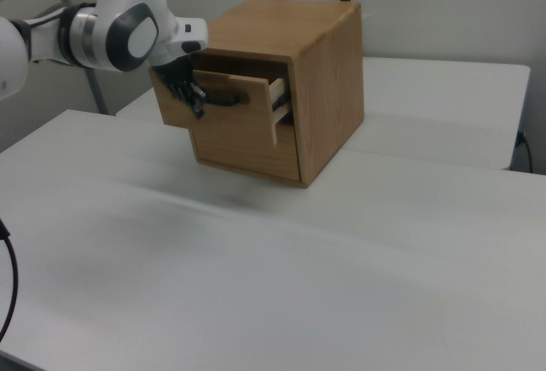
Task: Close the drawer by sliding it
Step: 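Push the drawer front with the gripper into the cabinet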
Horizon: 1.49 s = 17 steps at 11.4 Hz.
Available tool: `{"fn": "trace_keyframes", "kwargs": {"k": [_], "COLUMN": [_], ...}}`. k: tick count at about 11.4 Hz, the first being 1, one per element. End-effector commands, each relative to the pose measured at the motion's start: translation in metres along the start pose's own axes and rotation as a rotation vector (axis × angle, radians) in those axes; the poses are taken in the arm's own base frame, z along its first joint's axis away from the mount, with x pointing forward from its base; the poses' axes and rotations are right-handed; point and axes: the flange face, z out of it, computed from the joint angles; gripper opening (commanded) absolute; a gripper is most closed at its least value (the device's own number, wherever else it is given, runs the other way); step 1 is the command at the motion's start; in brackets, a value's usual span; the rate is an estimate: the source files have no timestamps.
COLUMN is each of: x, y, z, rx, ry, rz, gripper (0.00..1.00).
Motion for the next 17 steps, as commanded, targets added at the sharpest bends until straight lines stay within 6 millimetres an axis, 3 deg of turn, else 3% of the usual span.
{"fn": "trace_keyframes", "kwargs": {"k": [1, 5, 9, 11, 12, 13, 14, 17], "x": [0.034, 0.063, 0.068, 0.063, 0.05, 0.04, 0.03, 0.006], "y": [-0.005, -0.008, -0.005, 0.003, 0.009, 0.012, 0.012, 0.015], "z": [0.008, 0.008, 0.017, -0.006, -0.009, -0.018, -0.022, -0.064], "rx": [-0.006, 0.028, 0.023, -0.001, -0.042, -0.068, -0.092, -0.133], "ry": [0.097, 0.204, 0.243, 0.233, 0.157, 0.073, -0.002, -0.124], "rz": [0.086, 0.116, 0.154, 0.132, 0.083, 0.052, 0.04, 0.054], "gripper": [0.0, 0.0, 0.0, 0.04, 0.18, 0.85, 1.0, 1.0]}}
